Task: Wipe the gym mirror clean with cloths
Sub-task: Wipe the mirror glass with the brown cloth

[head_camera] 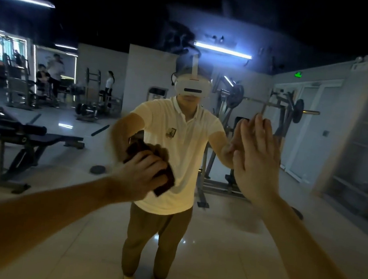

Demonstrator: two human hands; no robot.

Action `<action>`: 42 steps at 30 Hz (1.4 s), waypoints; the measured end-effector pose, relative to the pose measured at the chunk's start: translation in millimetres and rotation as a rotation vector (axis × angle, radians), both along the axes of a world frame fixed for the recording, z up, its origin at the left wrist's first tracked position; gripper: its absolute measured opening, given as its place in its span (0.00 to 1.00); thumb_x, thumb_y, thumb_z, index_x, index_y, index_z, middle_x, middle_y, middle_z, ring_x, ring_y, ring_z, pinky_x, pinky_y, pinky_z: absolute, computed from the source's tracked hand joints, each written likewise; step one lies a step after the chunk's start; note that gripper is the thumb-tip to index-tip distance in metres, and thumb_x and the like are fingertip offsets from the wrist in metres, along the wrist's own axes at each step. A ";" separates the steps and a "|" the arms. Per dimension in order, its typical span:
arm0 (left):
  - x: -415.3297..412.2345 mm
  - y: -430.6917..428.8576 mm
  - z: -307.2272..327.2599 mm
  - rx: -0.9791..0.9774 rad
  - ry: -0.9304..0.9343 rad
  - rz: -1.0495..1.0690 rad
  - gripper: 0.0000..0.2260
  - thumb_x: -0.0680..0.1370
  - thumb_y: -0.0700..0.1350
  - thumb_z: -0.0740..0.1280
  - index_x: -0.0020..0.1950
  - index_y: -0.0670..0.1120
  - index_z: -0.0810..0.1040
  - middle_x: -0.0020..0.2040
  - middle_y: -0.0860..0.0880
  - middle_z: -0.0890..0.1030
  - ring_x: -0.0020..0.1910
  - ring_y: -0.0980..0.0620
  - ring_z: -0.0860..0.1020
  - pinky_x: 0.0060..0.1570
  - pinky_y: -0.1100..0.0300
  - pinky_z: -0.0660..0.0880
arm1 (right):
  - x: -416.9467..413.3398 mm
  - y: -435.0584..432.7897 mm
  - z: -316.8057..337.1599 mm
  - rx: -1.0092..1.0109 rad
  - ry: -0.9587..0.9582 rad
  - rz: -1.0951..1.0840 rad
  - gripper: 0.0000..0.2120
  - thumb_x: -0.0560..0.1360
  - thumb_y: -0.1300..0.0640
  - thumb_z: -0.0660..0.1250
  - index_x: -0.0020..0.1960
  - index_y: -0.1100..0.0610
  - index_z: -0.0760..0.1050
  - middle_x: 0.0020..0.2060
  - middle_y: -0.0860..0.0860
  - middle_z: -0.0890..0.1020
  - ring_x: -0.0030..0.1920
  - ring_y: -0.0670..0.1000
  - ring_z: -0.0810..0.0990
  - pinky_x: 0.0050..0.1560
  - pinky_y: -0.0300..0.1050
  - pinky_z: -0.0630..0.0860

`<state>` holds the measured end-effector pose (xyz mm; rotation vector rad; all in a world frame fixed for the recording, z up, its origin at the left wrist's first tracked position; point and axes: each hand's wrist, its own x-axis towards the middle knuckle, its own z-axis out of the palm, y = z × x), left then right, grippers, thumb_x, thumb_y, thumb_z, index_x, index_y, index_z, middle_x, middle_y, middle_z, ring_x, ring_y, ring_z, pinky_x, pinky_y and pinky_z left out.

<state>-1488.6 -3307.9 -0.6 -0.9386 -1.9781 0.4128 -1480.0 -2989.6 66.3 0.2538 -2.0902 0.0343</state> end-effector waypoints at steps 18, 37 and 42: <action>-16.7 -38.3 99.9 0.609 0.262 0.108 0.29 0.65 0.44 0.84 0.58 0.45 0.70 0.60 0.39 0.70 0.56 0.35 0.72 0.54 0.39 0.72 | -12.4 -12.6 38.2 -0.039 0.209 0.098 0.26 0.82 0.52 0.57 0.78 0.60 0.67 0.81 0.61 0.60 0.81 0.62 0.57 0.77 0.65 0.59; -15.4 -49.8 176.3 0.512 0.435 0.097 0.22 0.79 0.52 0.67 0.71 0.47 0.69 0.52 0.37 0.74 0.47 0.37 0.74 0.50 0.42 0.73 | -25.9 20.9 81.3 -0.146 0.264 0.016 0.31 0.83 0.46 0.48 0.82 0.58 0.56 0.82 0.58 0.55 0.82 0.58 0.48 0.79 0.66 0.55; -35.3 48.8 163.6 0.654 0.560 0.100 0.24 0.81 0.47 0.67 0.73 0.37 0.70 0.56 0.36 0.73 0.50 0.40 0.72 0.48 0.45 0.72 | -33.1 15.6 77.6 -0.186 0.329 0.044 0.29 0.83 0.49 0.49 0.82 0.60 0.58 0.82 0.59 0.56 0.82 0.59 0.49 0.79 0.66 0.54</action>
